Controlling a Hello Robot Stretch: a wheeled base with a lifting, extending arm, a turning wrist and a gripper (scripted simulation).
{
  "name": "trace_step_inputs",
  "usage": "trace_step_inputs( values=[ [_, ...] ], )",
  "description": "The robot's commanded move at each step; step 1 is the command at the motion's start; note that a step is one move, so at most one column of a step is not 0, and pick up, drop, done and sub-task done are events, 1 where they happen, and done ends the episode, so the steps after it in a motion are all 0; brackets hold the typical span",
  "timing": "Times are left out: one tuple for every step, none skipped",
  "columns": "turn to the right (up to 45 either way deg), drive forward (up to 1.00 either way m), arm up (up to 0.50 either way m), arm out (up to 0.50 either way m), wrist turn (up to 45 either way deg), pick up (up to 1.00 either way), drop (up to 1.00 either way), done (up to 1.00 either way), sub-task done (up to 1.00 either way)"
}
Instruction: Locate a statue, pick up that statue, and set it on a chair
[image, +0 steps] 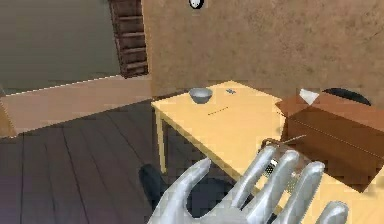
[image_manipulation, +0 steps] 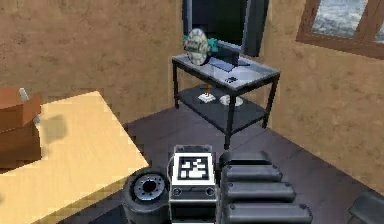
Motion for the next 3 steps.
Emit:
trace_step_inputs(
  values=[
    [27.0,0.00,0.00,0.00,0.0,0.00,0.00,0.00,0.00],
    [0.0,0.20,0.00,0.00,0.0,0.00,0.00,0.00,0.00],
    [-45.0,0.00,0.00,0.00,0.0,0.00,0.00,0.00,0.00]
  ],
)
